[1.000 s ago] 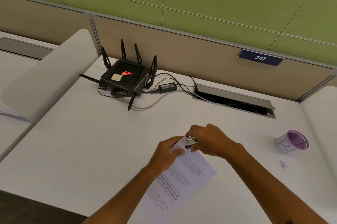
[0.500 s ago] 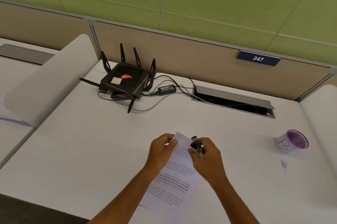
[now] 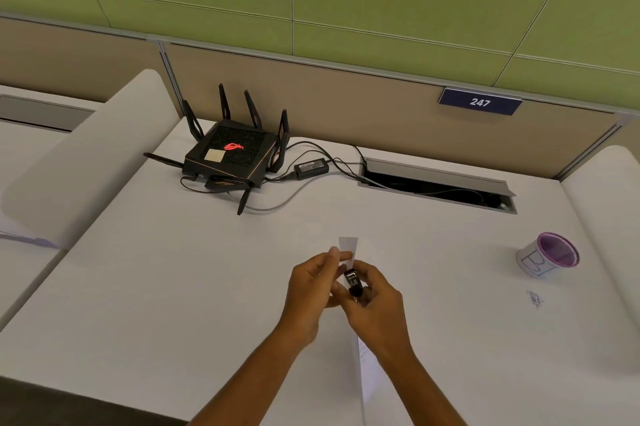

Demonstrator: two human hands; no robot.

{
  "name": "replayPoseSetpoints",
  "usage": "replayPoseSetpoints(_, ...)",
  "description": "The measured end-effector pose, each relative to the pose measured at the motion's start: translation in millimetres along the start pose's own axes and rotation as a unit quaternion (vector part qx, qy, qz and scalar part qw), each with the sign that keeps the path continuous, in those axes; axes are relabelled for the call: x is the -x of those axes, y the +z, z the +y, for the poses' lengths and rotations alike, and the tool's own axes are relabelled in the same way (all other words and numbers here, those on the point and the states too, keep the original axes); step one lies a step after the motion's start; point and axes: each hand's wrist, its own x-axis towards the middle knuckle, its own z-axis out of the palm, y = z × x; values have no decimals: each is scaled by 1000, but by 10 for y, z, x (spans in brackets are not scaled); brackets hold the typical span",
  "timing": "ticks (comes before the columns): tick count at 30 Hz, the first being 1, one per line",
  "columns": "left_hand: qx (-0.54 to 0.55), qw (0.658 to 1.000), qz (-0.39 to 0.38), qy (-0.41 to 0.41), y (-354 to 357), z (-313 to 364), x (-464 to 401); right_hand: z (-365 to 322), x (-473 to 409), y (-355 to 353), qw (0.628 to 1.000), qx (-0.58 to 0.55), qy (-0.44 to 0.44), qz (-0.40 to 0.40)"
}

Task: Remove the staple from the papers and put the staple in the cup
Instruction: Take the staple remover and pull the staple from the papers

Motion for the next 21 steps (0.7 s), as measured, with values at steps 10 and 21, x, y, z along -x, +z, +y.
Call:
replayPoseSetpoints(10,-148,974,42,167,-74,10,225,-32,-70,-364,958,-241,152,29)
replayPoseSetpoints(21,-244,951,-44,182,15,-110,435,-143,-113,-499,900,-401,170,14)
